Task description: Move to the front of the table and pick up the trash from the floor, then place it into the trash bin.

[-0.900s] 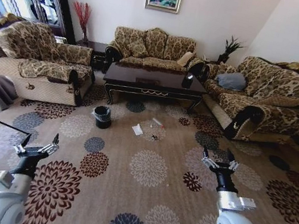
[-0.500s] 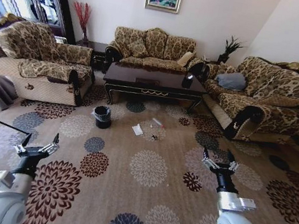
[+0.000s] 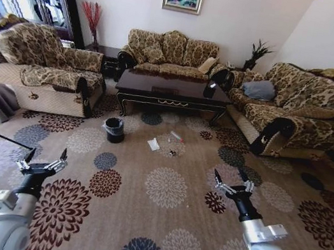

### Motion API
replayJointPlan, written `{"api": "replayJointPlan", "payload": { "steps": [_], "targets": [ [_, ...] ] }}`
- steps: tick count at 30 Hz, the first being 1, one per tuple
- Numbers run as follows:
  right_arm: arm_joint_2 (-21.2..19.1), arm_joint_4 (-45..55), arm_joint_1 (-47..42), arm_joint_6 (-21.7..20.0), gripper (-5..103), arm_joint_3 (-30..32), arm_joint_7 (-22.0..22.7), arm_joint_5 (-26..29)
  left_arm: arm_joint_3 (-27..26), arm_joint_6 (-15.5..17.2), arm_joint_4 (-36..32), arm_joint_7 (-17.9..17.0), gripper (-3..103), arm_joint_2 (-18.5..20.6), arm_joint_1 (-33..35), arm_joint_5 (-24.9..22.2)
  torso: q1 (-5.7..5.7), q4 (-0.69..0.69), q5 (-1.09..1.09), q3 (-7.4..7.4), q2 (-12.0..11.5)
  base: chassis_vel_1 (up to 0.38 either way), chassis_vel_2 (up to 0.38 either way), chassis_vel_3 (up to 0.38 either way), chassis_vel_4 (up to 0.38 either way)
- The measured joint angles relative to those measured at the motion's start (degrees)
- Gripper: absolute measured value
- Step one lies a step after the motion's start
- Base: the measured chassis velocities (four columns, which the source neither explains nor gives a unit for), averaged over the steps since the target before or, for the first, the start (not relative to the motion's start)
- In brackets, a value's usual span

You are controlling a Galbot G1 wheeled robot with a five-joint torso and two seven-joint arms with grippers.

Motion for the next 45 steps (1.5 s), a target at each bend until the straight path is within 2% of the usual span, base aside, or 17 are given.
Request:
{"api": "replayJointPlan", "payload": {
  "steps": [16, 23, 45],
  "targets": [
    [0.62, -0.19, 0.27, 0.83, 100, 0.00, 4.99, -2.03, -0.09, -0.85, 0.17, -0.18, 100, -0.22, 0.61, 0.08, -2.17, 0.00, 0.00, -2.81, -4.96, 0.000, 0.000, 0.000, 0.000],
    [0.69, 0.11, 0.24, 0.93, 100, -0.31, 8.49, -2.32, -0.14, -1.09, 0.23, -0.18, 100, -0.17, 0.89, 0.10, -3.12, 0.00, 0.00, -4.01, -7.13, 0.000, 0.000, 0.000, 0.000],
    [0.86, -1.14, 0.90, 1.91, 100, -0.77, 9.45, -2.78, 0.00, -1.16, 0.23, -0.20, 100, 0.05, 1.04, 0.04, -5.85, 0.00, 0.00, -7.44, -13.29, 0.000, 0.000, 0.000, 0.000]
  ]
}}
